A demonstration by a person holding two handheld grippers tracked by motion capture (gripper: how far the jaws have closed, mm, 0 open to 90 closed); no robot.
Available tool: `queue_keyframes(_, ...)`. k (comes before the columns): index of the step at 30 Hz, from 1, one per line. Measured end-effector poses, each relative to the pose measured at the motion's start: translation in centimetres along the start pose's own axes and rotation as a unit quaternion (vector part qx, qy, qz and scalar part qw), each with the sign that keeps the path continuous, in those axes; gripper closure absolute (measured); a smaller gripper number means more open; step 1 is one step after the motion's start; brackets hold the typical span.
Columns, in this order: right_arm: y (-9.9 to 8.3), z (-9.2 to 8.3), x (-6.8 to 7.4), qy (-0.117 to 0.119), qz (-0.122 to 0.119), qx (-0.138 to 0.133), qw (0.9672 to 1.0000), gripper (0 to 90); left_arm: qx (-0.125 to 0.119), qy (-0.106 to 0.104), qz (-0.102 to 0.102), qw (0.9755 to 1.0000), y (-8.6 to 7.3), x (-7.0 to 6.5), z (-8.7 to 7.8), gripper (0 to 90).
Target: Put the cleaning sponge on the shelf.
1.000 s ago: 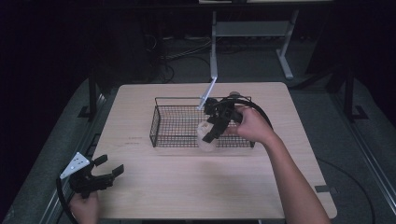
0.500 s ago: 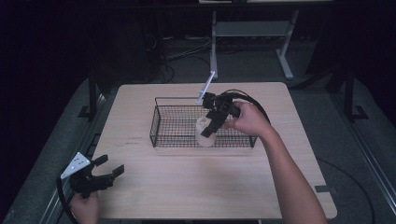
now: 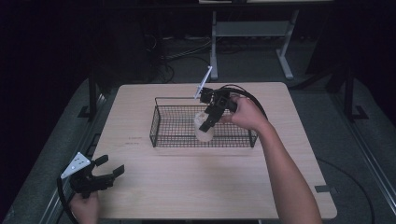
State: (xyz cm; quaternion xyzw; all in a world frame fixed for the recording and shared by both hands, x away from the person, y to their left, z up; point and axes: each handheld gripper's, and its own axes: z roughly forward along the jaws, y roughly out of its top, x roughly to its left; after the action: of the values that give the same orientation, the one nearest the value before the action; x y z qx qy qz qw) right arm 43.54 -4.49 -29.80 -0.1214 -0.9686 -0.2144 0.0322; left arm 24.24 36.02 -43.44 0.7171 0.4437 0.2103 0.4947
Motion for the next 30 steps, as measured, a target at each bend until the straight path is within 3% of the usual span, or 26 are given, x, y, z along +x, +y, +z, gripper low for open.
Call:
queue_keyframes(13, 0.6, -0.1, -1.4, -0.006, 0.012, -0.009, 0.9999, 28.6, -0.001, -0.001, -0.001, 1.0, 0.0, 0.0, 0.0, 13.8)
queue_keyframes(30, 0.2, 0.5, -3.4, -0.023, 0.04, -0.022, 0.9987, 28.6, -0.004, -0.001, -0.001, 1.0, 0.1, 0.0, -0.1, 13.8)
